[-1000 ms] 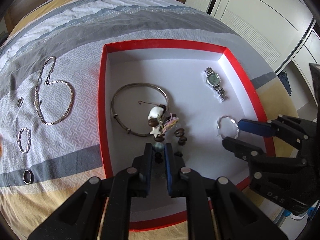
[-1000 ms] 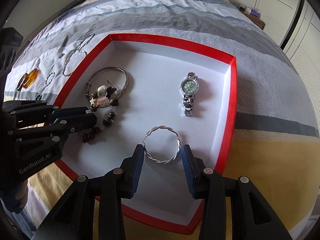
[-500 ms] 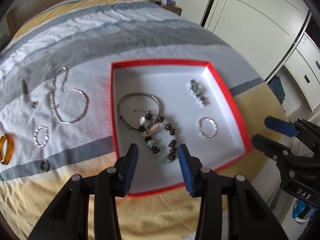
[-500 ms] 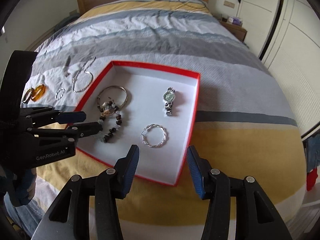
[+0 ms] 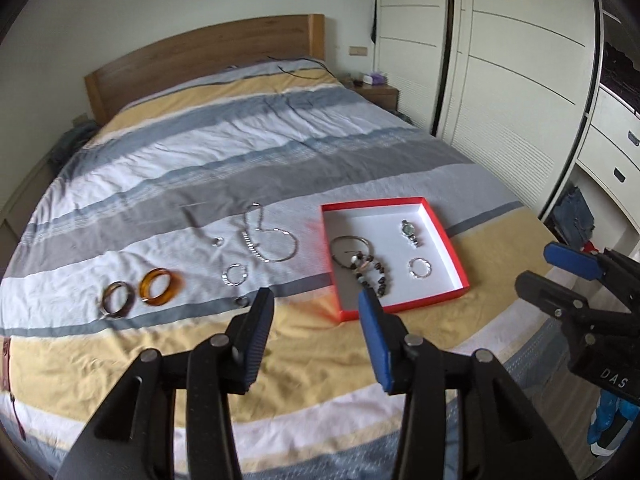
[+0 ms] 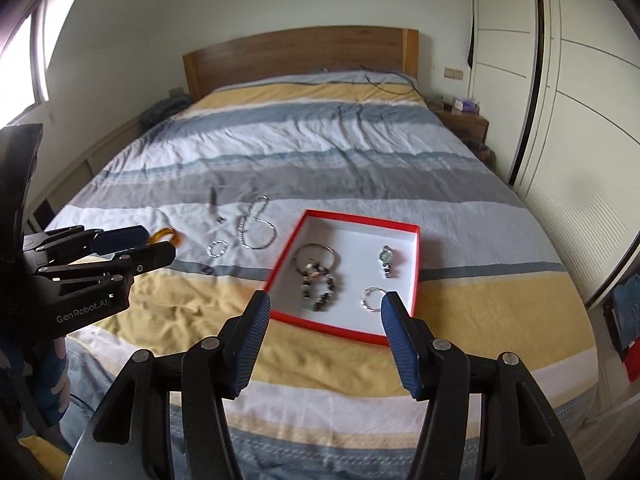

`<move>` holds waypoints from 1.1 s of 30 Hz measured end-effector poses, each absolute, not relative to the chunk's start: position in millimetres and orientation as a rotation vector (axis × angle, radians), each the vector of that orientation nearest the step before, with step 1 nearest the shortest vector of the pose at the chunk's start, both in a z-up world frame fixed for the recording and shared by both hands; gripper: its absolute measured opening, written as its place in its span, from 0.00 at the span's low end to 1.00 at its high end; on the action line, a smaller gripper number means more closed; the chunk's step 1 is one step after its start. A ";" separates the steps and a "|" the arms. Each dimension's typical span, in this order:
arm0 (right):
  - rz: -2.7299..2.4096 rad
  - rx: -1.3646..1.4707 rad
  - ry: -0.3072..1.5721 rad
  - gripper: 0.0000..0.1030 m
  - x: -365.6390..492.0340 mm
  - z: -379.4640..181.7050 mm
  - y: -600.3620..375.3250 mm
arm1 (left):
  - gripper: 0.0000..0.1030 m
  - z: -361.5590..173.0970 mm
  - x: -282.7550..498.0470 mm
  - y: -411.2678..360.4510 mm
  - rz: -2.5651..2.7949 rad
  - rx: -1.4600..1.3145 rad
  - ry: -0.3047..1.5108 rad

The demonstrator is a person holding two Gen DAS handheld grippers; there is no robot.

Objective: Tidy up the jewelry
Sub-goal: 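Withdraw both tools from the box back toward the bangles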

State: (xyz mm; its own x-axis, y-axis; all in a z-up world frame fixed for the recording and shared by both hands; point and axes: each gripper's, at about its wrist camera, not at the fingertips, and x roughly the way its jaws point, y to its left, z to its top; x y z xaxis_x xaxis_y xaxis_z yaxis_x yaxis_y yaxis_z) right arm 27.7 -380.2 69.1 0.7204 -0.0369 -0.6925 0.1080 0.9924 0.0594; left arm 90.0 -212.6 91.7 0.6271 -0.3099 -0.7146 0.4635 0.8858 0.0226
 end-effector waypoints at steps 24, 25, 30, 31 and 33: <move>0.044 0.018 0.648 0.60 -52.8 121.2 -264.2 | 0.47 147.5 -18.9 -82.2 -0.249 0.137 0.567; 0.048 0.016 0.647 0.60 -53.2 121.5 -261.0 | 0.47 147.6 -19.6 -77.9 -0.245 0.129 0.566; 0.075 0.006 0.651 0.60 -46.6 118.9 -249.0 | 0.47 143.1 -14.4 -57.3 -0.219 0.096 0.568; 0.080 0.006 0.654 0.60 -43.7 117.5 -247.4 | 0.47 139.8 -11.5 -52.0 -0.209 0.086 0.570; 0.090 0.003 0.662 0.60 -37.7 114.8 -244.0 | 0.47 129.8 -2.7 -40.4 -0.186 0.066 0.586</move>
State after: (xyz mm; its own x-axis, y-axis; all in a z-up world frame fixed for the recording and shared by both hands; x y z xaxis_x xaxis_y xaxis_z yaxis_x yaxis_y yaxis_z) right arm -37.7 -244.0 114.8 0.7853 0.0841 -0.6134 -0.0824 0.9961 0.0311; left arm -2.7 -40.4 129.8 0.8171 -0.1556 -0.5551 0.1932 0.9811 0.0093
